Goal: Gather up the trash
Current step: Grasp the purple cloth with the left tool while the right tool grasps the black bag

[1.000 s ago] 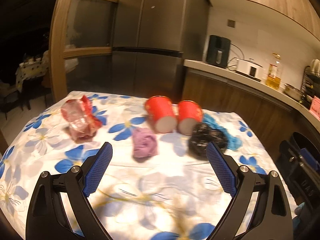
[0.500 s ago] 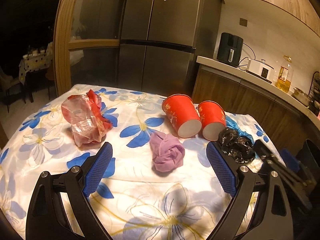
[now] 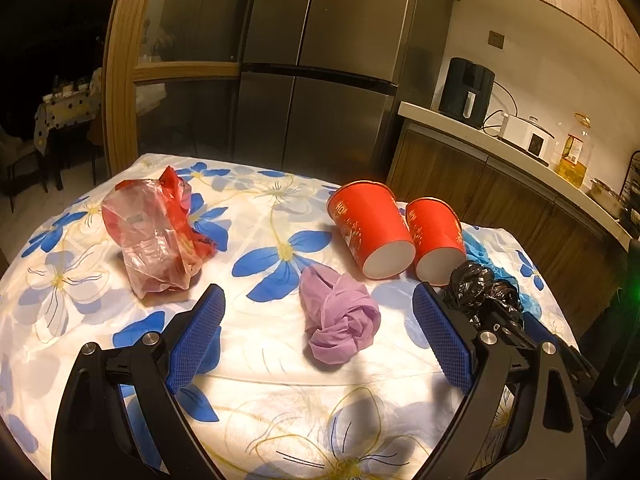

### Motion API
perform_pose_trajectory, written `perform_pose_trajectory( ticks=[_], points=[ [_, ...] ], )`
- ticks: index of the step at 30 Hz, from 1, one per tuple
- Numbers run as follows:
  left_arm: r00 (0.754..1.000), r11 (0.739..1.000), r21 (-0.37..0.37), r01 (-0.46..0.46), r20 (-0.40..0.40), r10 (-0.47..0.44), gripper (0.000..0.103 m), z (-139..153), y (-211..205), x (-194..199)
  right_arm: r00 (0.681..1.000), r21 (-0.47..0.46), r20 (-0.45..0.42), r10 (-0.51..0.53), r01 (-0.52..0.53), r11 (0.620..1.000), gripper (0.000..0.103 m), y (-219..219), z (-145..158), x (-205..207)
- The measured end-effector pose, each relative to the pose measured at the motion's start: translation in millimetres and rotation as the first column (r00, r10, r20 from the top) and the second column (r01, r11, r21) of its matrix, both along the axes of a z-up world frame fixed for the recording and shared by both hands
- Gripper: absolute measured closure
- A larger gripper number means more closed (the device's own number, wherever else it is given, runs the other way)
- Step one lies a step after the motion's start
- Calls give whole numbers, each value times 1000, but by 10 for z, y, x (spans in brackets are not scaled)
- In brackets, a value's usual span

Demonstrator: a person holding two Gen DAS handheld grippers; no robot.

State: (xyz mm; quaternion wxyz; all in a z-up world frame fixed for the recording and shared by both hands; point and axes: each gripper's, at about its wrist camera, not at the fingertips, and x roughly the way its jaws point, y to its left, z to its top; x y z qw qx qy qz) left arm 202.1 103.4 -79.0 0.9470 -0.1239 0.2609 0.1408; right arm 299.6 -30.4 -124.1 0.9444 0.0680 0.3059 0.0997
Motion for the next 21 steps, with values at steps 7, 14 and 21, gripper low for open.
perform_pose_trajectory(
  ticks=[7,14,21],
  points=[
    [1000,1000,4,1,-15,-1,12,-36,-24,59,999,13,9,39,-39,999,88,14,16,-44],
    [998,1000,-23,-4,-55,3,14,-115,1,187,993,3,106,43,-43,999,89,-91,235,-355],
    [992,999,-42,-1,-125,-5,34,-236,-3,343,989,29,142,30,-34,999,89,-285,383,-582]
  ],
)
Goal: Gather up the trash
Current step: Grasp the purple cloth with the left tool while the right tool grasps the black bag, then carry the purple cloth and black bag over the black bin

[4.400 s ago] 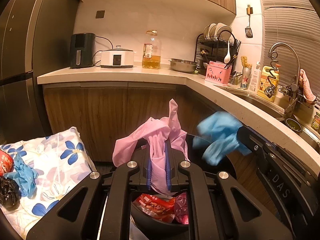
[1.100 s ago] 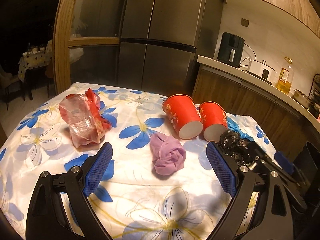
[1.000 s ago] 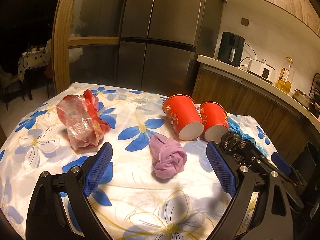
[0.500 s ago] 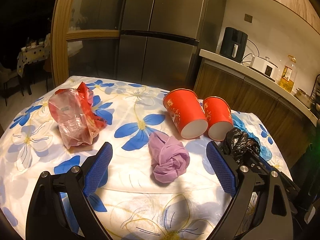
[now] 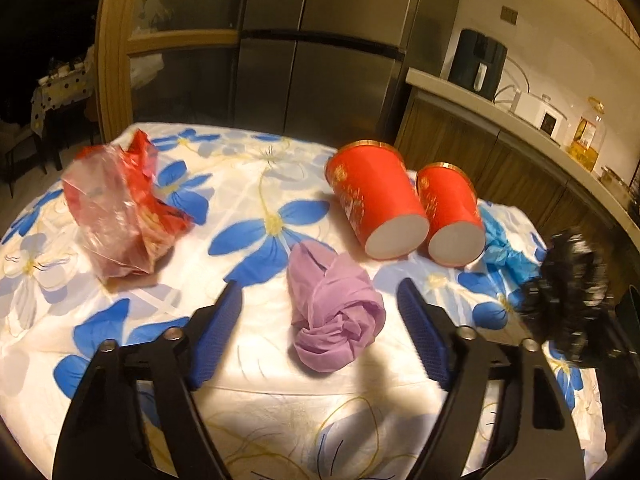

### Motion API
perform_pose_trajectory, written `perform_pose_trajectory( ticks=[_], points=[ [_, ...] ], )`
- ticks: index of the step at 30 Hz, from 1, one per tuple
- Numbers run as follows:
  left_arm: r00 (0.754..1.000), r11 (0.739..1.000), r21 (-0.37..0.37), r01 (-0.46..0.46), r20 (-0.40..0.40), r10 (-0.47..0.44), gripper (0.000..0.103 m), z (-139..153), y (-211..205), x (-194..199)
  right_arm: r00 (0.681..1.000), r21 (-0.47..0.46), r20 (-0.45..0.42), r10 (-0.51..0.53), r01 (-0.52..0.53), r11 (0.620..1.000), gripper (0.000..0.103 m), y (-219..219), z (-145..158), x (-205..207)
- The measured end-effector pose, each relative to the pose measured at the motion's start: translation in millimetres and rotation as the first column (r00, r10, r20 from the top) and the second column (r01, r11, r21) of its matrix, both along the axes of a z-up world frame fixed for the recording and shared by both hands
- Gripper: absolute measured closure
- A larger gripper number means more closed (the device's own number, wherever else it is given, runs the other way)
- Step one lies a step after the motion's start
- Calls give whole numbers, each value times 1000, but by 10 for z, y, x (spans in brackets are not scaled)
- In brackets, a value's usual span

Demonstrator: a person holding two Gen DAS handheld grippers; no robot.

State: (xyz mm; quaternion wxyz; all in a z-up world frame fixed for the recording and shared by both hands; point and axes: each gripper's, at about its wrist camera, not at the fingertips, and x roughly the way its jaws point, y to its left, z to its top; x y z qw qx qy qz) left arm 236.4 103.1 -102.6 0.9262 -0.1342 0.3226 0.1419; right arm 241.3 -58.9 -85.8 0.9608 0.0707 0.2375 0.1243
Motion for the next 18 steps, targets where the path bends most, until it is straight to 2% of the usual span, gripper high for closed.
perform_pose_trajectory(
  ticks=[1,6,9,14,18],
  points=[
    [1000,1000,-5,1,-13,-1,37,-22,5,21,1000,0,4,-1,1,1000,89,-21,17,-27],
    [999,999,-40,17,-46,-19,73,-90,21,65,1000,1,17,-8,8,1000,89,-100,83,-135],
    [999,999,-41,25,-45,-27,84,-98,-8,55,1000,3,26,-13,13,1000,89,-147,127,-190],
    [999,998,-56,30,-35,-32,92,-52,-35,-23,999,13,42,-18,17,1000,89,-234,211,-294],
    [999,998,-49,43,3,-43,93,69,-140,-156,998,21,56,-22,21,1000,89,-321,277,-385]
  ],
)
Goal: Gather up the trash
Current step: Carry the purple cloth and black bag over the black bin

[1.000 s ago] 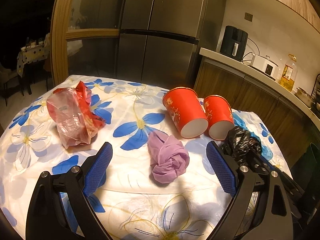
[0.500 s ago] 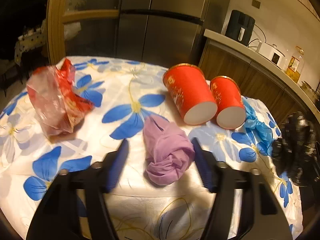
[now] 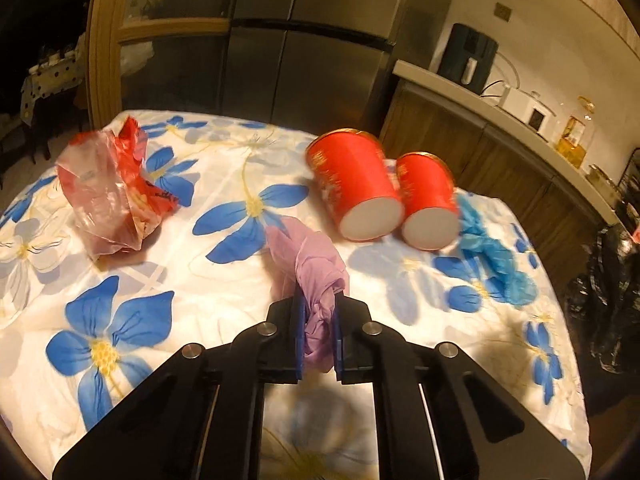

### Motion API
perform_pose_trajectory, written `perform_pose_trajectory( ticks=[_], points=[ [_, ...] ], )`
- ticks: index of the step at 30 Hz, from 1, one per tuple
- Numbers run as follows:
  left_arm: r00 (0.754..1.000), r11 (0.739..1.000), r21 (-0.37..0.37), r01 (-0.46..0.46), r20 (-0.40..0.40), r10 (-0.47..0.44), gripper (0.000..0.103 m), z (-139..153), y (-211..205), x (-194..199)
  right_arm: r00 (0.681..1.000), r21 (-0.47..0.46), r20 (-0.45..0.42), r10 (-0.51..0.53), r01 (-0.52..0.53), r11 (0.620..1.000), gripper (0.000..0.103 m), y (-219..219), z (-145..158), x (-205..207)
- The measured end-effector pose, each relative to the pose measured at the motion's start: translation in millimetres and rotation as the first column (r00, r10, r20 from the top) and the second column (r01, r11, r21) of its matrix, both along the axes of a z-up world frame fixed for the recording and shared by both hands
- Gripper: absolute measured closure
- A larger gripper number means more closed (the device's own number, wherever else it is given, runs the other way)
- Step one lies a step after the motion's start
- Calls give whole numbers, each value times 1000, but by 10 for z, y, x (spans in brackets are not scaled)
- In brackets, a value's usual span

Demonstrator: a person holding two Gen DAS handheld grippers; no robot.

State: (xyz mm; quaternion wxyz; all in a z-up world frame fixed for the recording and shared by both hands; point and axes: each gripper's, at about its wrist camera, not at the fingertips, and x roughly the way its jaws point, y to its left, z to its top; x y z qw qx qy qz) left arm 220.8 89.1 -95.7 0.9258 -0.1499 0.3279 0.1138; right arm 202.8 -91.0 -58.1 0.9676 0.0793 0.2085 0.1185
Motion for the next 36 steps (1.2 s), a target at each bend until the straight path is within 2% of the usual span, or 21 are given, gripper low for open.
perform_pose_trajectory(
  ticks=[9,19,27,36],
  points=[
    [992,997,42,64,107,-69,93,414,-447,-293,999,29,27,-29,28,999,89,-270,121,-199],
    [970,983,76,170,162,-180,93,652,-1082,-368,993,49,62,-99,96,994,89,-712,234,-400],
    [941,957,104,270,184,-286,93,765,-1642,-344,981,69,76,-179,173,982,89,-1127,285,-513],
    [893,915,144,378,203,-401,93,872,-2269,-317,957,89,94,-276,268,959,89,-1630,335,-583]
  ],
)
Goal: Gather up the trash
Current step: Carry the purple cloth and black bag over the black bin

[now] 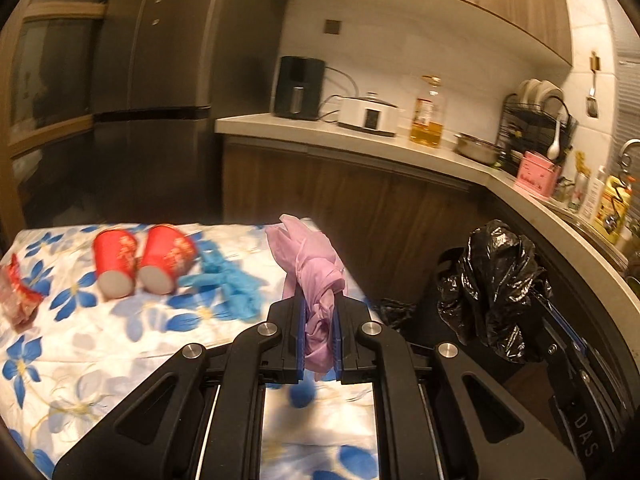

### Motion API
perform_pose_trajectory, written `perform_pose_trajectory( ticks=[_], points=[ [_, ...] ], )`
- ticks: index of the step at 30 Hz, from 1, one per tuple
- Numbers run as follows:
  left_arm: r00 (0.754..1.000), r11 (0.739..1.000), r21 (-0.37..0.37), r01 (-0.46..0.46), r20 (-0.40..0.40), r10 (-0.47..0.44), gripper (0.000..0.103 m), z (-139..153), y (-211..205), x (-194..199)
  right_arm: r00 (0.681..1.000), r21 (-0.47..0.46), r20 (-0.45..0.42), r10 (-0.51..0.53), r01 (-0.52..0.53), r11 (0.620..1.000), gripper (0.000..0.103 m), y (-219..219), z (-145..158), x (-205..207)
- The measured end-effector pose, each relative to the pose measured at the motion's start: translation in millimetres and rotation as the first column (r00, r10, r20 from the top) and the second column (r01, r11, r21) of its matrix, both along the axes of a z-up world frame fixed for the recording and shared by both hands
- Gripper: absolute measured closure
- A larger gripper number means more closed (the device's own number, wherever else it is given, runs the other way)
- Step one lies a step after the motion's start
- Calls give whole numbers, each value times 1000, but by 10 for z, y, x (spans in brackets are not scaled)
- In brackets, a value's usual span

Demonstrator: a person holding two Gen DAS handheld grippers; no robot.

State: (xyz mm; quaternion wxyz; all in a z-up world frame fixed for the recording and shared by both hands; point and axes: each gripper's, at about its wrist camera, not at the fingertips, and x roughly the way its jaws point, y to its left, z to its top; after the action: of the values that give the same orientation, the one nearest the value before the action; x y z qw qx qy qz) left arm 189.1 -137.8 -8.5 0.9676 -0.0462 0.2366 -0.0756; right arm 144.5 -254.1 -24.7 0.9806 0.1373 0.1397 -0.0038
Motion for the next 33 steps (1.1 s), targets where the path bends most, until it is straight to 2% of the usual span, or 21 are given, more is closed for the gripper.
perform_pose_trajectory(
  ticks=[17,33],
  points=[
    [982,983,15,183,38,-183,93,103,-873,151,983,-4,35,-182,182,983,89,-866,90,2],
    [953,954,29,300,23,-301,93,-19,-1484,438,975,-5,19,-220,220,976,89,-1270,49,198]
  ],
)
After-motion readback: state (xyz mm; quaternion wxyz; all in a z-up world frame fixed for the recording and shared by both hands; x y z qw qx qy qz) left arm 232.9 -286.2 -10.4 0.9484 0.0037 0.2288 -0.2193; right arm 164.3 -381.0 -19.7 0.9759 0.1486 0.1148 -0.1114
